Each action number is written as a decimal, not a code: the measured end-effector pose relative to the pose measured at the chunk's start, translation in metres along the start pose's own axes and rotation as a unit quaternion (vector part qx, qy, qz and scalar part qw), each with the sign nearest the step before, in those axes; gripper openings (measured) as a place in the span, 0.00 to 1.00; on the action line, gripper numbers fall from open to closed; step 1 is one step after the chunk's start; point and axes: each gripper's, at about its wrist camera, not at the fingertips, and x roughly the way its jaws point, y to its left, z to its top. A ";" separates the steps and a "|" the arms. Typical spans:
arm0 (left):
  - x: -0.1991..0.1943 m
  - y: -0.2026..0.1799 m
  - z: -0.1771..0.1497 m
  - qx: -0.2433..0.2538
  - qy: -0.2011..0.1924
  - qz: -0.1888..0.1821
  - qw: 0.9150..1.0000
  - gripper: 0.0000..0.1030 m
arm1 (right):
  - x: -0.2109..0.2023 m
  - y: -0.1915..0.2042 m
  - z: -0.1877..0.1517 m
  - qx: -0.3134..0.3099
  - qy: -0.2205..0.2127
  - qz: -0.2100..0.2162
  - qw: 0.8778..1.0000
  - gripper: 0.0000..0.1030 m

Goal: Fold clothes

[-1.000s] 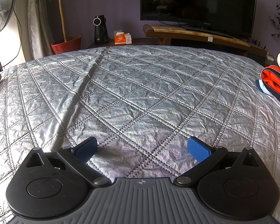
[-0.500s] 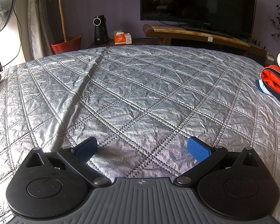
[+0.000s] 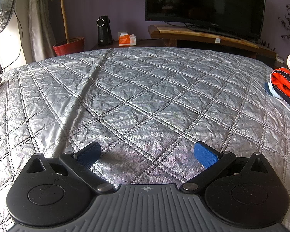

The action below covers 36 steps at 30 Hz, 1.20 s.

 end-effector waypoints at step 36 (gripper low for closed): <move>-0.001 -0.001 0.002 0.004 -0.003 0.010 1.000 1.00 | -0.001 0.000 0.000 0.000 0.000 0.000 1.000 1.00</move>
